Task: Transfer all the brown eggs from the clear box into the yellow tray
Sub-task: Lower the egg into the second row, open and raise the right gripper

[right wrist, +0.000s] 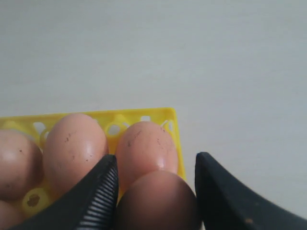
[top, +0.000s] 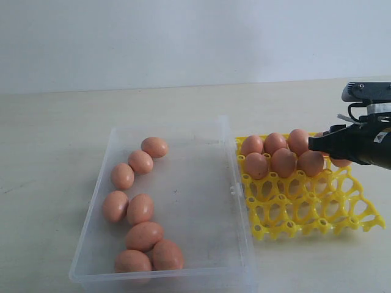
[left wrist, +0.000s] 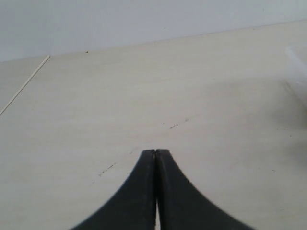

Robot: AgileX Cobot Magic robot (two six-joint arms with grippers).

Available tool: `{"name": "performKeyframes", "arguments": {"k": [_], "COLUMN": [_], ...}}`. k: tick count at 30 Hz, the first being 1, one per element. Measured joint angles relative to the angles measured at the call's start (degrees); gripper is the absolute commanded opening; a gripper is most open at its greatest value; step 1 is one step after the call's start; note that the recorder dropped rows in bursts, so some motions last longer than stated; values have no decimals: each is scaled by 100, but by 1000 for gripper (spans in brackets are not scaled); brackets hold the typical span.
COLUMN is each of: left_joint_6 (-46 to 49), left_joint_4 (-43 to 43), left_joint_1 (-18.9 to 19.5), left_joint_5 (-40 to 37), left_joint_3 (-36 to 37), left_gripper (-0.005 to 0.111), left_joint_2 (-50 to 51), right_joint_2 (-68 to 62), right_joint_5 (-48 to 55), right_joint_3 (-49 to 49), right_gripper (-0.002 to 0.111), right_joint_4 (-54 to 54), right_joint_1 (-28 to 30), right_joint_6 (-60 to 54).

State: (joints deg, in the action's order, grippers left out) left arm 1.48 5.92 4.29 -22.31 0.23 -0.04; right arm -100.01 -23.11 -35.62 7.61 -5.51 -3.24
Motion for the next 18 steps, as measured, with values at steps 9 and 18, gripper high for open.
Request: {"name": "performKeyframes", "arguments": {"k": [9,18], "left_joint_6": [0,0], "left_joint_4": [0,0], "left_joint_1": [0,0], "left_joint_5": [0,0], "left_joint_3": [0,0], "left_gripper": [0,0], "left_joint_2": [0,0], "right_joint_2": [-66,-66], "right_joint_5": [-164,-250], "right_joint_3": [0,0], "right_gripper": [0,0], "right_joint_4": [-45,-80], "right_joint_1": [0,0], "right_joint_6": [2,54]}}
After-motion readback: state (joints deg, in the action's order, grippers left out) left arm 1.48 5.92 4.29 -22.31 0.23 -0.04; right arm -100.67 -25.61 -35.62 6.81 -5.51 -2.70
